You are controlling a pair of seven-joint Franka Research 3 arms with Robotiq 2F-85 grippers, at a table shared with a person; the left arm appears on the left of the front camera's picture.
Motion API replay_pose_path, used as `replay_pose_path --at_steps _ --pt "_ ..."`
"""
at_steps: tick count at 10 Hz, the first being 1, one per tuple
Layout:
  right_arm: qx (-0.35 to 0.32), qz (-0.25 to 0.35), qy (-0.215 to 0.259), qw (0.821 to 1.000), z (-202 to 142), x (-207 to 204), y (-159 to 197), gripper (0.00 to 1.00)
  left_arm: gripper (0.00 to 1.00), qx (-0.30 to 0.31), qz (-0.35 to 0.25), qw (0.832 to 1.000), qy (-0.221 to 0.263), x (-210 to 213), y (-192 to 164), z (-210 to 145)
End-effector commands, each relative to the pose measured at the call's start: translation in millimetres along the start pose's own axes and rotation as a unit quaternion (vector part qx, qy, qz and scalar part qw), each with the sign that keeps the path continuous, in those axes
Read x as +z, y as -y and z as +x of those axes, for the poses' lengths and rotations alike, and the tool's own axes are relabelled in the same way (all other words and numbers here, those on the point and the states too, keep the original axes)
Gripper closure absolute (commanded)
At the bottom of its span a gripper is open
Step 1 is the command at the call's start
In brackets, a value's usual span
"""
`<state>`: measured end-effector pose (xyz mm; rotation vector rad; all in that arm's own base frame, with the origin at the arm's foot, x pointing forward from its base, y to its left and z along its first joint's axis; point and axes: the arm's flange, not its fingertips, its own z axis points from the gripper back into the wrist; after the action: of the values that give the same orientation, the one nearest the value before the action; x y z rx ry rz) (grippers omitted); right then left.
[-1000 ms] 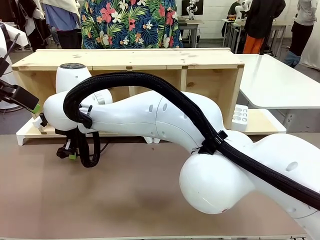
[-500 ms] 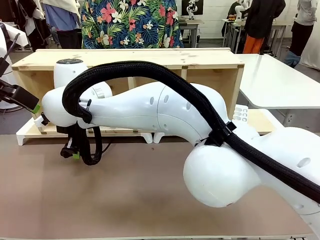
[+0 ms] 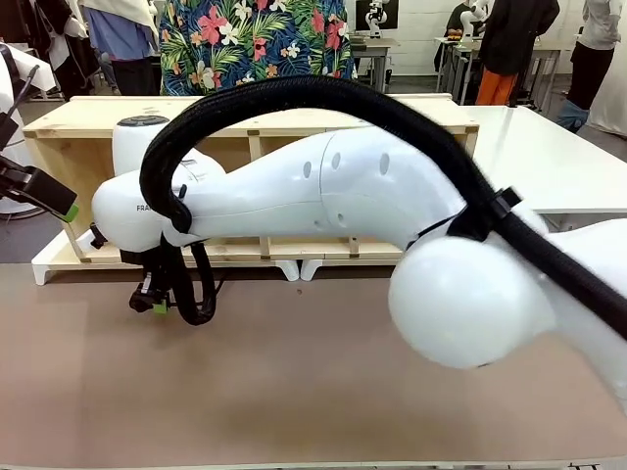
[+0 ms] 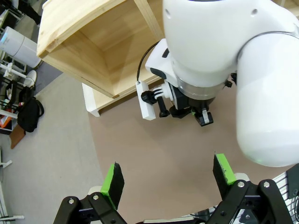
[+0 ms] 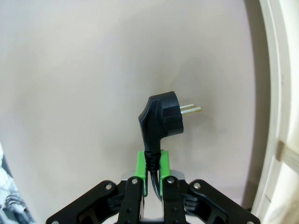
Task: Perform cable management.
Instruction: Pull the grasped Power Cable to the location of the Power Strip.
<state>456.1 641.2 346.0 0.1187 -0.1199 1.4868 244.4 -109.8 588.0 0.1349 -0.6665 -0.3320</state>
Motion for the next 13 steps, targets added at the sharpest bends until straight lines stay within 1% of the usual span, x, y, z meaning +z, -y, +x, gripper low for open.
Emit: replay_pose_path --at_steps 1,3,7,11,13 --pt "-0.015 -0.013 0.008 1.0 -51 4 -32 0.86 0.0 -0.002 0.001 1.0 0.001 -1 -1 1" --pt "-0.025 -0.018 0.013 0.999 -66 9 -43 0.86 0.0 -0.002 0.001 1.0 0.001 -1 -1 1" --pt "-0.065 -0.048 0.03 0.996 -101 24 -66 0.86 0.0 -0.002 0.001 1.0 0.001 -1 -1 1" --pt "-0.087 -0.066 0.035 0.993 -117 31 -84 0.86 0.0 -0.002 0.001 1.0 0.001 -1 -1 1" --pt "-0.091 -0.071 0.038 0.993 -120 32 -89 0.86 0.0 -0.002 0.001 1.0 0.001 -1 -1 1"
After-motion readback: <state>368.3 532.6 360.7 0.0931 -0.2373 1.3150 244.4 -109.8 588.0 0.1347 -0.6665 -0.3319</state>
